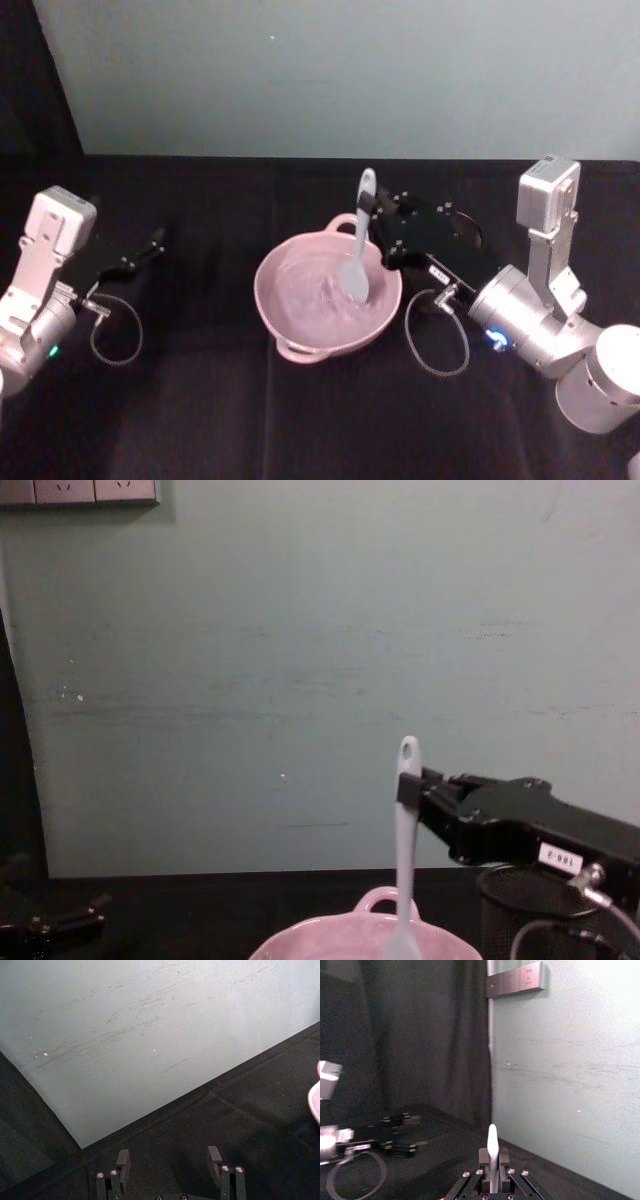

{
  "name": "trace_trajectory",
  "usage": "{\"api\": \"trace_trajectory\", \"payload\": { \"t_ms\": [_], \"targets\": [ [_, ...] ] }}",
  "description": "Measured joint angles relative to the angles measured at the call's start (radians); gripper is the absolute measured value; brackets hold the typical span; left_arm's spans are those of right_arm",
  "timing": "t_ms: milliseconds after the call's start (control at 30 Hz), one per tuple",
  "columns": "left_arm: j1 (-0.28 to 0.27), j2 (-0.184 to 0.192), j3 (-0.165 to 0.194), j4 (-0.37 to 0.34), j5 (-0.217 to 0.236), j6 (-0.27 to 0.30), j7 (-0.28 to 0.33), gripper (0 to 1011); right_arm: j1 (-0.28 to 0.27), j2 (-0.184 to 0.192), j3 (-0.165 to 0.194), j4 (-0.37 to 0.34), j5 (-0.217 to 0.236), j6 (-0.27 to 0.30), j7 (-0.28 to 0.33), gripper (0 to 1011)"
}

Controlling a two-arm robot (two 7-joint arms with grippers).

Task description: Use the one hand to pick up the spoon and stir the clear water in the bowl.

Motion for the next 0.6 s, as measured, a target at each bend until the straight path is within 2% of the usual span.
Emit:
{"api": "trace_trajectory", "payload": {
  "t_ms": [100,267,600],
  "targets": [
    [0.0,0.0,0.0,0.0,0.0,0.0,0.0,1011,-0.022,0.004,-0.017,-0.024,0.016,0.009,0.015,112],
    [0.0,0.0,0.0,0.0,0.0,0.0,0.0,1011,-0.026,-0.001,-0.038,-0.027,0.022,0.012,0.023,112],
    [0.0,0.0,0.0,0.0,0.0,0.0,0.0,1011,0.018,-0.054,-0.068,0.038,0.011,-0.027,0.006,112]
  ]
}}
